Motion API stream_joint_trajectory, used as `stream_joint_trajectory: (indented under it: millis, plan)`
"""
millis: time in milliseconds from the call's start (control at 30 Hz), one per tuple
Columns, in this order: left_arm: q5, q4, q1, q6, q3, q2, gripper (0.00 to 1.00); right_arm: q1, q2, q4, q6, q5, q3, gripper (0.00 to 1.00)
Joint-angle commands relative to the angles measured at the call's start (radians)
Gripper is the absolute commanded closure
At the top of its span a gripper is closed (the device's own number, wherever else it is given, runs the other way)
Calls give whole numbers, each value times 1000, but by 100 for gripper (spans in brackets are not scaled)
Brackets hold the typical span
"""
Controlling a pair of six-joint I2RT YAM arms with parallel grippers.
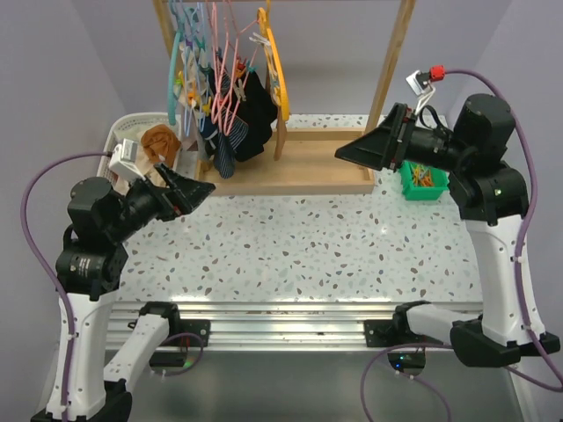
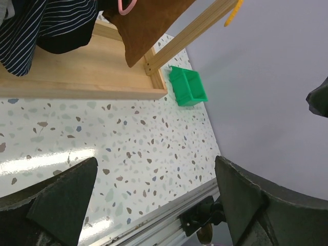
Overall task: Remove the underwear clipped to the hanger
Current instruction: Pick up the hanger from the clothesline.
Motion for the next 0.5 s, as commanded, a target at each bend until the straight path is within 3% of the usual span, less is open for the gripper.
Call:
stream_joint_trajectory:
  millis: [0, 67, 133, 167, 200, 233, 267, 367, 467]
  plan:
    - [32, 5, -2, -40, 59, -15, 0, 58, 67, 26, 1, -19, 121, 1]
    - [51, 19, -2, -59, 59, -22, 0, 113, 142, -23, -72, 51, 241, 1]
    - [64, 7, -2, -56, 65, -22, 0, 186, 220, -224, -222, 167, 433, 1]
    - [55, -12, -2, -44, 73, -21, 0, 223, 319, -407, -286, 356, 521, 1]
    - [45, -32, -4, -36, 82, -18, 0, 263, 366, -478, -380, 468, 674, 2]
    - [40, -65, -2, -25, 93, -18, 0, 318, 406, -526, -405, 546, 721, 1]
    - [29, -87, -2, -4, 99, -15, 0, 346, 450, -563, -422, 738, 744, 1]
    - [-4, -151, -4, 27, 122, -13, 0, 452, 417, -446, -467, 992, 636, 1]
    - [-32, -175, -2, 32, 114, -35, 0, 530, 406, -337, -487, 1123, 507, 1]
